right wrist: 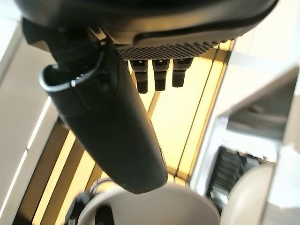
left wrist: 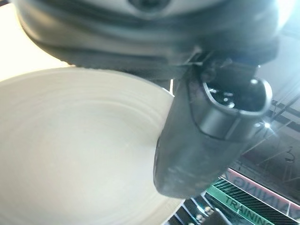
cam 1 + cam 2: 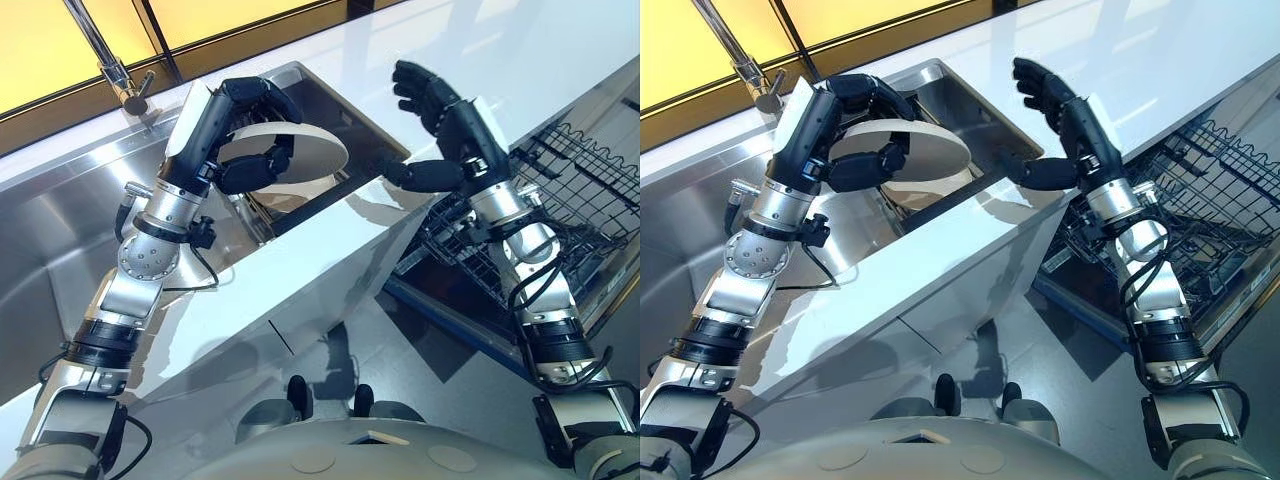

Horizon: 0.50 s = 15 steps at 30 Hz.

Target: Pick up plates and place into dishwasher.

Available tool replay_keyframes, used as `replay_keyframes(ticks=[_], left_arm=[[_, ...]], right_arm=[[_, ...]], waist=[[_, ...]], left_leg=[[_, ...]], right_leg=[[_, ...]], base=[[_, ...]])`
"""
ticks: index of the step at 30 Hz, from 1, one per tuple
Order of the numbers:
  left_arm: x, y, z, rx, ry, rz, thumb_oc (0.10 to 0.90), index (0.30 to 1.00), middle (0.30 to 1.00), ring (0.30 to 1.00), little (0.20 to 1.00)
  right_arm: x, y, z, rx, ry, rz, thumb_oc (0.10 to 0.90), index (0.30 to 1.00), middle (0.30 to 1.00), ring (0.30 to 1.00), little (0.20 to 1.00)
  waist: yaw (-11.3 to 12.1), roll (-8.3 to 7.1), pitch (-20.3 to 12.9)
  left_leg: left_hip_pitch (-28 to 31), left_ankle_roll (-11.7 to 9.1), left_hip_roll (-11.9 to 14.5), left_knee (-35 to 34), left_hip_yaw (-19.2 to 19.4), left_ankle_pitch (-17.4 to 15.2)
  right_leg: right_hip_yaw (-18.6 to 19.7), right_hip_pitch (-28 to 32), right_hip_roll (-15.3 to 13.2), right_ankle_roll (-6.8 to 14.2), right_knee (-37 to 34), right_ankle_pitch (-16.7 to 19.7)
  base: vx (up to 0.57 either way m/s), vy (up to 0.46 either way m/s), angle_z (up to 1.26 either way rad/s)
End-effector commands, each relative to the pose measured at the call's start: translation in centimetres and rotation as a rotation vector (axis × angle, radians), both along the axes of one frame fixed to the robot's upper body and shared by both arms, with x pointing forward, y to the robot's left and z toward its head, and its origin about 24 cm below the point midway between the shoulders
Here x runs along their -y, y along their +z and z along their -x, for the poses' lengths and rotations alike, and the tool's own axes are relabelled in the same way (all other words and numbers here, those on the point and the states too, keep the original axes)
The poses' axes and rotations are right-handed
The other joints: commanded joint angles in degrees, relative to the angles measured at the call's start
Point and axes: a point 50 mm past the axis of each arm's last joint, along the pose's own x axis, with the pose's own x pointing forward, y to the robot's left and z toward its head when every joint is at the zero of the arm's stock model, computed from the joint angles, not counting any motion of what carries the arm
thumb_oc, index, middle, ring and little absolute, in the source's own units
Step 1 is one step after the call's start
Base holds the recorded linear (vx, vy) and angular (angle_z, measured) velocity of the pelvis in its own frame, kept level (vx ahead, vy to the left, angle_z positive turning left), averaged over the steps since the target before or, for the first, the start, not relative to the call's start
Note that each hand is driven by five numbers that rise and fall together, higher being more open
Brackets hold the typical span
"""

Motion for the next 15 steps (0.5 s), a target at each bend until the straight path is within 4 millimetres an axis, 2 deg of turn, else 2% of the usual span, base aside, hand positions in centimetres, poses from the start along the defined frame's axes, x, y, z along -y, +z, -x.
replay_keyframes(ticks=[1,8,15], left_arm=[[2.7,5.5,0.2,0.259,-0.178,0.1,0.1,0.3,0.3,0.3,0.2],[4.1,5.8,0.1,0.267,-0.226,0.062,0.1,0.3,0.3,0.3,0.2],[5.0,5.6,0.0,0.23,-0.279,0.099,0.1,0.3,0.3,0.3,0.2]], right_arm=[[-1.3,4.6,-0.1,0.182,0.108,-0.028,0.8,0.9,0.9,0.9,0.9],[-3.3,3.9,-0.5,0.095,0.234,-0.003,0.8,0.9,0.9,0.9,0.9],[-5.5,3.6,-0.3,0.041,0.361,-0.029,0.8,0.9,0.9,0.9,0.9]], waist=[[0.5,1.03,-5.0],[0.9,0.91,-5.0],[1.3,0.83,-4.8]], left_leg=[[3.0,-0.2,-1.6,0.1,1.0,-8.4],[2.8,-0.2,-1.7,0.1,0.2,-8.3],[2.7,-0.2,-1.7,0.1,-0.3,-8.0]], right_leg=[[-1.8,0.0,3.9,-0.1,5.0,-9.1],[-2.2,0.1,3.8,-0.2,5.1,-9.2],[-2.5,0.2,3.8,-0.3,5.1,-9.3]], base=[[0.01,-0.001,0.07],[0.01,-0.008,0.06],[0.0,-0.007,0.02]])
